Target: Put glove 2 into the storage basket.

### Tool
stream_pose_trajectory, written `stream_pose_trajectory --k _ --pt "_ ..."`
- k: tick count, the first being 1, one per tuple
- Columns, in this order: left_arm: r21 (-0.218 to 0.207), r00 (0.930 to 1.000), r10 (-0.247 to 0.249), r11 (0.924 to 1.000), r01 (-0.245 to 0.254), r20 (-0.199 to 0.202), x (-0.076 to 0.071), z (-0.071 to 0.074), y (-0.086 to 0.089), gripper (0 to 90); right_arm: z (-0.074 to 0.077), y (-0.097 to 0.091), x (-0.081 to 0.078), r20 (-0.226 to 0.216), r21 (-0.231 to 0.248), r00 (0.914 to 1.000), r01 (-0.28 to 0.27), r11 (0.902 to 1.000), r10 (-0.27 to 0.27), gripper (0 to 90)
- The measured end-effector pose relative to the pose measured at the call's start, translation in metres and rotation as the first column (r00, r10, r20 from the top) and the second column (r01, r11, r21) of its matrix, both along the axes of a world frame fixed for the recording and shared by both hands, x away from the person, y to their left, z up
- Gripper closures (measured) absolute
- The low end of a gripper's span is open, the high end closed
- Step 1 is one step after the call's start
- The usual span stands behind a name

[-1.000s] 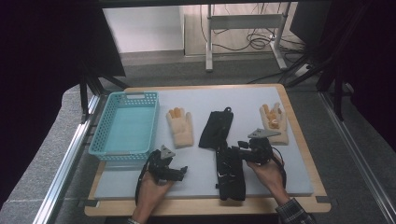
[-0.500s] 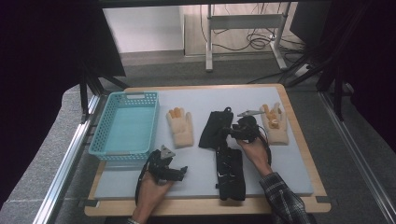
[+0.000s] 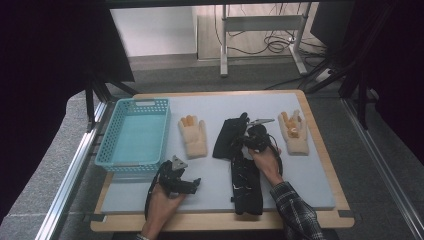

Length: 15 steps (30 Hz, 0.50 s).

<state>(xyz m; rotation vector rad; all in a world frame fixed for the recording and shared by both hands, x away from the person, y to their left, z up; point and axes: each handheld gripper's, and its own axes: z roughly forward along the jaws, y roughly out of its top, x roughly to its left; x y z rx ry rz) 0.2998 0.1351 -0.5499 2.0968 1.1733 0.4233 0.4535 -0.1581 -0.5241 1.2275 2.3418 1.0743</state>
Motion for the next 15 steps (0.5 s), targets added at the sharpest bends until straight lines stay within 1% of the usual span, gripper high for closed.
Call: stream_pose_trajectory --k 1,2,3,4,9,10,12,14,15 --pt "0.000 1.0000 0.000 1.0000 0.000 0.000 0.000 0.000 0.000 4.1 0.002 -0.001 0.001 0.009 0.000 1.0000 0.002 1.0000 -0.002 86.7" --pt "0.000 1.0000 0.000 1.0000 0.000 0.000 0.000 0.000 0.000 4.1 0.010 -0.004 0.007 0.005 0.019 1.0000 0.008 0.9998 -0.009 86.7" --pt "-0.002 1.0000 0.001 1.0000 -0.001 0.000 0.000 0.000 0.000 4.1 0.013 -0.005 0.008 0.007 0.023 0.9999 0.013 0.9997 -0.013 86.7" --pt "0.000 1.0000 0.000 1.0000 0.000 0.000 0.000 0.000 0.000 4.1 0.013 -0.005 0.008 0.007 0.023 0.9999 0.013 0.9997 -0.013 86.7" --pt "0.001 1.0000 -0.001 1.0000 0.001 -0.001 0.000 0.000 0.000 4.1 0.036 -0.020 0.015 0.029 0.033 0.9991 0.029 0.9990 -0.030 86.7" --pt "0.000 1.0000 -0.001 1.0000 0.001 -0.001 0.000 0.000 0.000 4.1 0.046 -0.028 0.017 0.037 0.026 0.9986 0.037 0.9990 -0.038 86.7" --pt "0.000 1.0000 -0.001 1.0000 0.001 -0.001 0.000 0.000 0.000 4.1 0.049 -0.032 0.017 0.037 0.025 0.9986 0.038 0.9990 -0.039 86.7" --pt "0.000 1.0000 -0.001 1.0000 0.001 -0.001 0.000 0.000 0.000 4.1 0.057 -0.040 0.018 0.036 0.012 0.9986 0.038 0.9992 -0.038 86.7" --pt "0.000 1.0000 -0.001 1.0000 0.001 -0.001 0.000 0.000 0.000 4.1 0.063 -0.048 0.019 0.033 -0.001 0.9986 0.041 0.9992 -0.041 86.7"
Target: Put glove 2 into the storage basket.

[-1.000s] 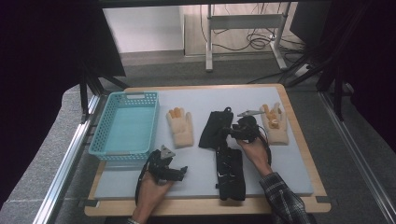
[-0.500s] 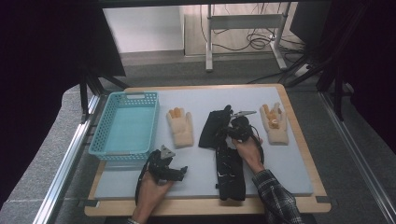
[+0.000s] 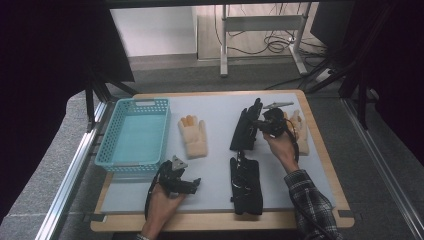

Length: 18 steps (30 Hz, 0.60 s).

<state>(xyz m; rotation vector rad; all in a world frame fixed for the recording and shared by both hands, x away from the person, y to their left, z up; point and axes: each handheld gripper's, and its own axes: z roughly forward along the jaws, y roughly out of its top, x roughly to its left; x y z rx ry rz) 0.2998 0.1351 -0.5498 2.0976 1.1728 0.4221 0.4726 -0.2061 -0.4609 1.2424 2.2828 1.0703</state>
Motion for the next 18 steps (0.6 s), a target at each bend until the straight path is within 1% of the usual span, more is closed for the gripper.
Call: stream_pose_trajectory --k 1,3,5,8,9,11,14,18 --pt "0.000 1.0000 0.000 1.0000 0.000 0.000 0.000 0.000 0.000 4.1 0.000 0.000 0.000 0.000 0.000 1.0000 0.000 1.0000 0.000 86.7" --pt "-0.001 1.0000 0.001 1.0000 -0.001 0.000 0.000 0.000 0.000 4.1 0.006 -0.007 0.001 -0.009 -0.014 0.9999 0.005 0.9999 -0.005 86.7" --pt "0.000 1.0000 0.000 1.0000 0.000 -0.001 0.000 0.000 0.000 4.0 0.011 -0.012 0.004 -0.028 -0.022 0.9995 0.013 0.9997 -0.013 86.5" --pt "0.000 1.0000 0.000 1.0000 0.000 -0.001 0.000 0.000 0.000 4.1 0.009 -0.010 0.005 -0.032 -0.027 0.9994 0.011 0.9996 -0.011 86.2" --pt "-0.001 1.0000 0.000 1.0000 0.000 -0.001 0.000 0.000 0.000 4.1 0.007 -0.004 0.008 -0.031 -0.031 0.9995 0.010 0.9995 -0.011 86.0" --pt "0.000 1.0000 0.001 1.0000 -0.001 0.000 0.000 0.000 0.000 4.1 0.005 -0.001 0.010 -0.034 -0.028 0.9994 0.007 0.9996 -0.008 85.9" --pt "0.001 1.0000 0.000 1.0000 0.000 -0.001 0.000 0.000 0.000 4.1 0.002 0.014 0.014 -0.033 -0.021 0.9995 -0.006 0.9998 0.005 85.3" --pt "0.001 1.0000 0.000 1.0000 0.000 -0.001 0.000 0.000 0.000 4.1 0.003 0.033 0.019 -0.028 -0.007 0.9992 -0.030 0.9995 0.029 84.9"
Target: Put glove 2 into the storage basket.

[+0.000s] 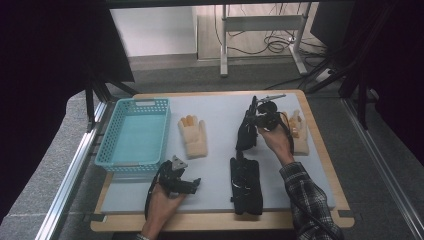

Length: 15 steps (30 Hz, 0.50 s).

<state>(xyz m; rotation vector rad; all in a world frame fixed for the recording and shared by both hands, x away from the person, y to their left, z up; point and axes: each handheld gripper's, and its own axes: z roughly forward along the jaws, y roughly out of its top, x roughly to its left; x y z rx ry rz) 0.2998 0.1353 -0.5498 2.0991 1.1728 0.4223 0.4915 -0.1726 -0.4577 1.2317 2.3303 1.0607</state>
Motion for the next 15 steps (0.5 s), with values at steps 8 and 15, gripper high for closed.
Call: stream_pose_trajectory --k 8,15 --pt "-0.002 1.0000 0.001 1.0000 -0.001 0.003 0.000 0.000 0.000 4.1 -0.006 0.049 0.004 -0.003 0.045 0.9970 -0.077 0.9960 0.077 76.5" --pt "-0.002 1.0000 0.000 1.0000 0.000 0.001 0.000 0.000 0.000 4.1 -0.014 0.074 0.006 0.034 -0.007 0.9911 -0.129 0.9916 0.129 67.9"
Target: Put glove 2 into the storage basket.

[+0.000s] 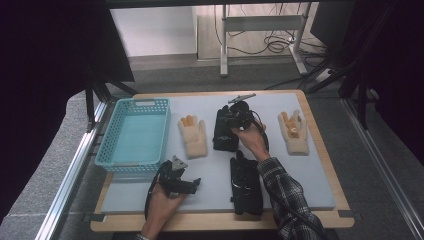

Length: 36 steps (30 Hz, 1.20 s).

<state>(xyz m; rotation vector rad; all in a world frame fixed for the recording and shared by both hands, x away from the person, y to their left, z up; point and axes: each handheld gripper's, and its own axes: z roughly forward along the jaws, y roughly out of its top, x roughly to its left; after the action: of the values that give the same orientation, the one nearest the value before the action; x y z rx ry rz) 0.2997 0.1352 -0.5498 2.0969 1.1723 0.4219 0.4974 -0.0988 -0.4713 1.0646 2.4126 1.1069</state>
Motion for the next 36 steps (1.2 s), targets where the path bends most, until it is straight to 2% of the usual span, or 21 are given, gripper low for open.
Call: stream_pose_trajectory --k 3,6,10,12,15,18,21,22,23,29,32,36 --pt "0.002 1.0000 -0.001 1.0000 0.001 0.000 0.000 0.000 0.000 4.2 -0.012 -0.005 0.005 -0.003 -0.026 1.0000 0.005 0.9996 -0.005 65.6" --pt "0.000 1.0000 0.000 1.0000 0.000 0.000 0.000 0.000 0.000 4.1 -0.023 -0.009 0.008 0.007 -0.053 1.0000 0.003 0.9986 -0.003 59.2" --pt "0.000 1.0000 0.000 1.0000 0.000 0.000 0.000 0.000 0.000 4.1 -0.036 -0.011 0.013 0.036 -0.086 0.9993 -0.002 0.9963 0.005 45.7" --pt "0.000 1.0000 0.000 1.0000 0.000 0.001 0.000 0.000 0.000 4.1 -0.045 -0.011 0.019 0.019 -0.083 0.9998 0.000 0.9966 0.002 37.6" --pt "0.000 1.0000 0.000 1.0000 0.000 0.001 0.000 0.000 0.000 4.1 -0.051 -0.011 0.022 0.017 -0.099 0.9998 -0.001 0.9951 0.003 36.8" --pt "0.000 1.0000 0.000 1.0000 0.000 0.001 0.000 0.000 0.000 4.1 -0.056 -0.011 0.023 -0.007 -0.071 0.9999 0.010 0.9974 -0.011 43.2" --pt "0.001 1.0000 0.000 1.0000 0.000 0.001 0.000 0.000 0.000 4.1 -0.056 -0.009 0.018 -0.011 -0.069 0.9996 0.026 0.9973 -0.027 55.2" --pt "0.001 1.0000 0.000 1.0000 0.000 0.001 0.000 0.000 0.000 4.1 -0.055 -0.008 0.017 -0.019 -0.076 0.9995 0.026 0.9968 -0.027 61.6" --pt "0.001 1.0000 0.000 1.0000 0.000 0.001 0.000 0.000 0.000 4.1 -0.053 -0.005 0.015 -0.046 -0.067 0.9988 0.013 0.9977 -0.016 73.9" --pt "0.001 1.0000 0.000 1.0000 0.000 0.000 0.000 0.000 0.000 4.1 -0.050 -0.002 0.013 -0.043 -0.089 0.9990 0.009 0.9960 -0.013 77.4" --pt "0.000 1.0000 0.000 1.0000 0.000 0.000 0.000 0.000 0.000 4.1 -0.045 -0.003 0.012 -0.050 -0.084 0.9986 0.009 0.9964 -0.014 77.5" --pt "0.000 1.0000 0.000 1.0000 0.000 -0.001 0.000 0.000 0.000 4.1 -0.028 -0.008 0.007 -0.024 -0.049 0.9997 0.004 0.9988 -0.005 77.5"
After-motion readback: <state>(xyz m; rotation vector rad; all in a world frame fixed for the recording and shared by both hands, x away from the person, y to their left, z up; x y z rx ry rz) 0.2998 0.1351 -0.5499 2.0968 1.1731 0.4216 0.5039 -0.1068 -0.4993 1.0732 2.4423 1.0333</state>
